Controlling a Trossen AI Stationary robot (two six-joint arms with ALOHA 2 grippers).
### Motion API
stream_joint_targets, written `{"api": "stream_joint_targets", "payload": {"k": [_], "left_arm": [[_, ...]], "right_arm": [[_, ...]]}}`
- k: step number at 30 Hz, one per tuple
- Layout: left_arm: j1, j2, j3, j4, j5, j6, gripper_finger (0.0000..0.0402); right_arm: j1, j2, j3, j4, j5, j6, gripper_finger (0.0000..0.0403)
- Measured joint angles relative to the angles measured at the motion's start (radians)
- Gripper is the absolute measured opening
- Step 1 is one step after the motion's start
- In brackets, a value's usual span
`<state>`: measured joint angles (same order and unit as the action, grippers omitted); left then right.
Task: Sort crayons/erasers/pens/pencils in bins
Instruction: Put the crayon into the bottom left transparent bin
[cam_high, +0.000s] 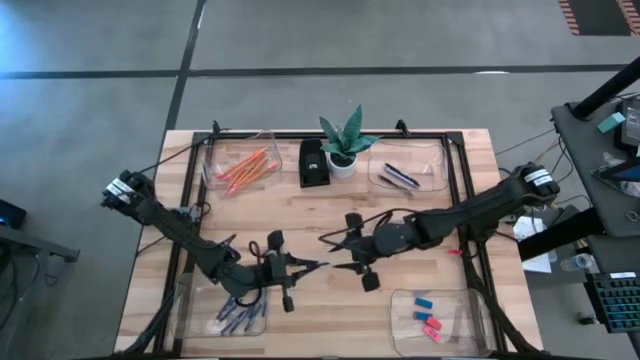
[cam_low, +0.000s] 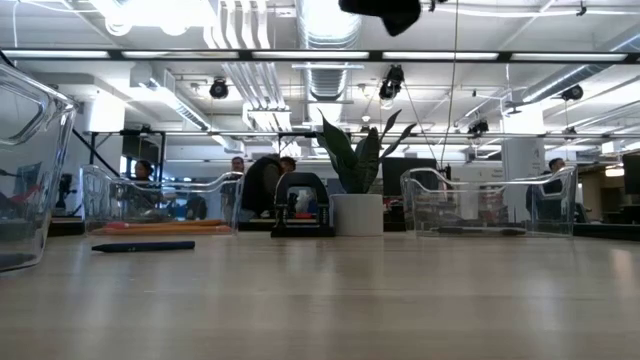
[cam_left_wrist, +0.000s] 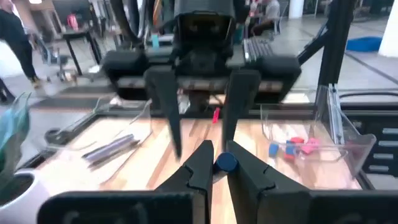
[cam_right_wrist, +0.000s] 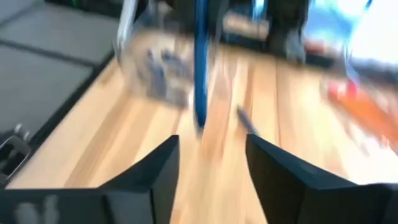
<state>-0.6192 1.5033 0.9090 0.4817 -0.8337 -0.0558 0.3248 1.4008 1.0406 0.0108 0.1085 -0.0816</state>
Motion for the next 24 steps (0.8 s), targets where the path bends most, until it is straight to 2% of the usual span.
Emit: {"api": "stream_joint_targets", "payload": {"k": [2,4,7,10,14,20,24], "left_arm": [[-0.007,-0.060,0.006,-0.117,0.000,-0.069,0.0018],[-0.015,-0.127,0.012,-0.270,0.014,-0.215,0.0018],[-0.035,-0.224,0.012,-0.530,0.132,-0.504,0.0018],[-0.066,-0.291,0.012,-0.717,0.305,-0.809,0.0018],[-0.139,-0.329,0.012,-0.867,0.500,-1.133,0.0018],[-0.229,-0.326,0.011,-1.107,0.563,-1.484,0.0018],[-0.249,-0.299,0.003,-1.178,0.649,-1.600,0.0018]], "right_arm": [[0.000,-0.019,0.053,-0.165,0.000,0.049,0.0189],[0.000,-0.028,0.076,-0.266,0.000,0.083,0.0199],[0.000,-0.028,0.071,-0.273,0.000,0.090,0.0204],[-0.001,-0.018,0.034,-0.196,0.002,0.077,0.0202],[-0.007,0.029,-0.027,-0.008,0.033,0.040,0.0196],[-0.034,0.181,-0.054,0.297,0.050,0.014,0.0189],[-0.068,0.300,0.011,0.293,0.051,0.018,0.0189]]}}
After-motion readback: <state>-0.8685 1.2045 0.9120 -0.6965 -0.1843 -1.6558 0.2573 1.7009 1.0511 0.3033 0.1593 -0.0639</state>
